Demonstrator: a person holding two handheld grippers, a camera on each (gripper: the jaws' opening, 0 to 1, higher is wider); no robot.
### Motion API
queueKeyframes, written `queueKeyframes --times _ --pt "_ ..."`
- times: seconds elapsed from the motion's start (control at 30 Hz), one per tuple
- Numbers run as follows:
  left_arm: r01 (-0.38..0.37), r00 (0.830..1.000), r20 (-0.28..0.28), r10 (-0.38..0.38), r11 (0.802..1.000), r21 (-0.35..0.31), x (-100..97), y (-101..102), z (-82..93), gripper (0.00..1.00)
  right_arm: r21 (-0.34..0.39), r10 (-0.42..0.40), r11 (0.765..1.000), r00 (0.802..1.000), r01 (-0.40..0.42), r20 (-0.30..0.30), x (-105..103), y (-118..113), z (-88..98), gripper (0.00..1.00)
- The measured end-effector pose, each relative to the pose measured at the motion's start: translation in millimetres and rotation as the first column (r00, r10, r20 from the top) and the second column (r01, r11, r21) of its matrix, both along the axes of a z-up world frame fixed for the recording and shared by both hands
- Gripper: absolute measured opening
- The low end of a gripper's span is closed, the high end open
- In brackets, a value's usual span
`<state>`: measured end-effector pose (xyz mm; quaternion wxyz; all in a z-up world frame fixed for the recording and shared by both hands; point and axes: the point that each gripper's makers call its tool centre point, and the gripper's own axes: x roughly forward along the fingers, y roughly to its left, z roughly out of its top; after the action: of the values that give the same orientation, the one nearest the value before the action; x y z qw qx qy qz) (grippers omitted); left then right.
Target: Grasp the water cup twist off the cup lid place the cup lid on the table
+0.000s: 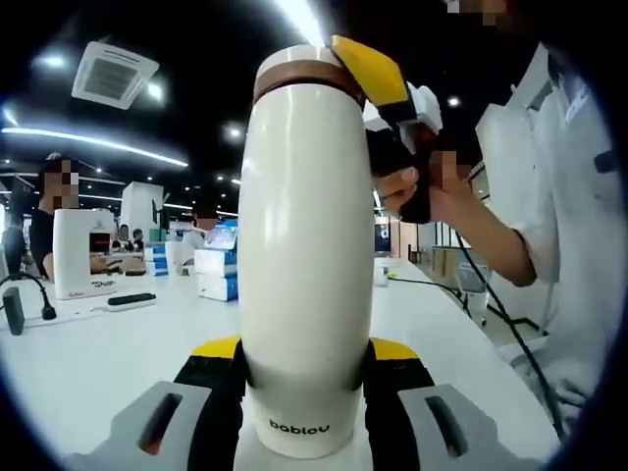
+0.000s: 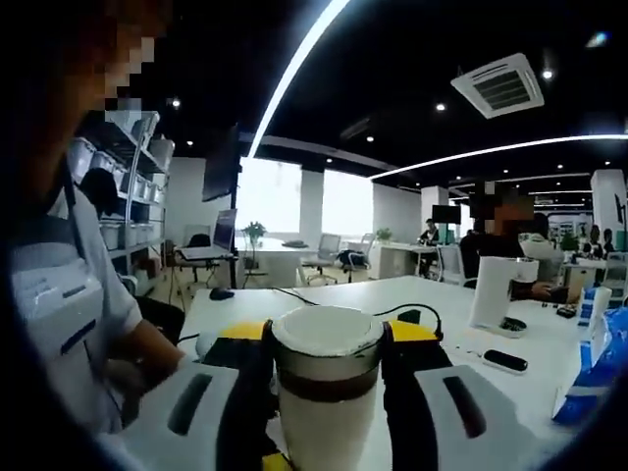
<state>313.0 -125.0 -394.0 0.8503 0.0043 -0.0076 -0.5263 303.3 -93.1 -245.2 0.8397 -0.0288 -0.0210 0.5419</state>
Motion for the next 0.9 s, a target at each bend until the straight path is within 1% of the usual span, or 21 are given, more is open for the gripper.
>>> queueKeyframes --times 0.23,0.37,0.47,0.5,0.57,0.7,0.87,0.9 --pt "-0.002 1.000 -0.003 0.002 1.000 -0.001 -0.1 0.0 0.1 0.48 -0.003 0.119 0.993 0.993 -0.119 -0.003 -0.2 2.4 0.8 0.46" --pt "-0.001 1.000 -0.002 0.001 1.000 -0.001 0.0 0.1 0.6 0.48 -0.018 0.179 0.984 0.984 -0.179 0.024 -3.8 3.3 1.1 0.46" --pt "-0.002 1.000 -0.002 0.002 1.000 -0.001 0.2 0.0 0.8 0.48 -0.013 0.191 0.982 0.981 -0.191 0.025 -3.4 2.5 1.4 0.46" --pt "-0.001 1.000 0.000 0.001 1.000 0.000 0.1 0.0 0.9 0.48 -0.018 0.207 0.978 0.977 -0.207 0.043 -5.6 3.2 1.8 0.46" --pt "-0.002 1.000 0.000 0.002 1.000 0.000 0.1 0.1 1.1 0.48 -0.019 0.232 0.973 0.971 -0.231 0.053 -6.1 3.6 1.7 0.46" --pt "-0.002 1.000 -0.002 0.002 1.000 -0.001 -0.4 0.0 1.2 0.48 -0.005 0.299 0.954 0.954 -0.299 0.022 -5.1 2.9 2.1 0.46" --pt "-0.005 1.000 -0.006 0.005 1.000 -0.004 -0.1 0.3 1.4 0.48 -0.009 0.346 0.938 0.938 -0.346 0.014 -5.1 5.1 2.2 0.46" --pt "-0.005 1.000 -0.007 0.005 1.000 -0.005 0.9 0.9 1.4 0.48 -0.007 0.364 0.931 0.931 -0.364 0.008 -5.1 5.5 2.2 0.46"
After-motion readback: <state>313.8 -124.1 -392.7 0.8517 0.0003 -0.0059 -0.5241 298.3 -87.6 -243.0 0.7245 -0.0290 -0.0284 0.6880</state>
